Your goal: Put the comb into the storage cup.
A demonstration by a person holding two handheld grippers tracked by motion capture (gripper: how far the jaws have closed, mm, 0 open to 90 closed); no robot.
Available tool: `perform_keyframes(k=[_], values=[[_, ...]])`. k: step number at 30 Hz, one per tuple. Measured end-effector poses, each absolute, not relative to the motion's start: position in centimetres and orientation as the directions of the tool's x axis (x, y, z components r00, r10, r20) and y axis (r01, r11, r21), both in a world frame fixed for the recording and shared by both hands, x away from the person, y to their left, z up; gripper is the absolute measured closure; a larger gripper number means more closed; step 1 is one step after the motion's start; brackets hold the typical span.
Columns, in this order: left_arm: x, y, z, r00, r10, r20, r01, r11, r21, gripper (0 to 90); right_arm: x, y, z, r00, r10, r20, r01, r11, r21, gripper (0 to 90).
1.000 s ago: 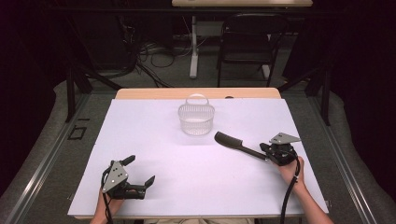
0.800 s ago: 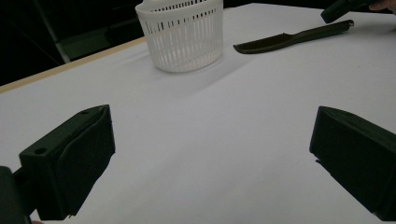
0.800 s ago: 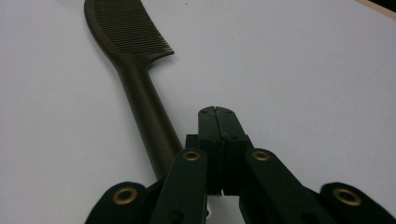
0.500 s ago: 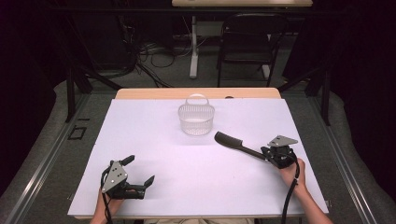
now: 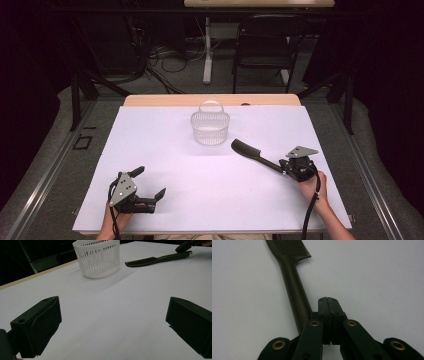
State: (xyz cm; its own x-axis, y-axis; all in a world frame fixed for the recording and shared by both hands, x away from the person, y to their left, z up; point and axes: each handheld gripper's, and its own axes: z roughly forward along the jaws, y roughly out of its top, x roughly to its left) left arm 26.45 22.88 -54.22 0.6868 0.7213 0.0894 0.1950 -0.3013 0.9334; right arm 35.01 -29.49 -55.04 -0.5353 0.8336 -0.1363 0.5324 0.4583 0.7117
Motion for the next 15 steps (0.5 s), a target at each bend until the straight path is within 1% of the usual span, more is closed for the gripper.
perform_keyframes(k=[15], values=[[26.44, 22.87, -54.24, 0.684, 0.725, 0.086, 0.200, -0.300, 0.933, 0.3, 34.80, -29.24, -54.99, -0.528, 0.845, -0.087, 0.581, 0.434, 0.689, 89.5]])
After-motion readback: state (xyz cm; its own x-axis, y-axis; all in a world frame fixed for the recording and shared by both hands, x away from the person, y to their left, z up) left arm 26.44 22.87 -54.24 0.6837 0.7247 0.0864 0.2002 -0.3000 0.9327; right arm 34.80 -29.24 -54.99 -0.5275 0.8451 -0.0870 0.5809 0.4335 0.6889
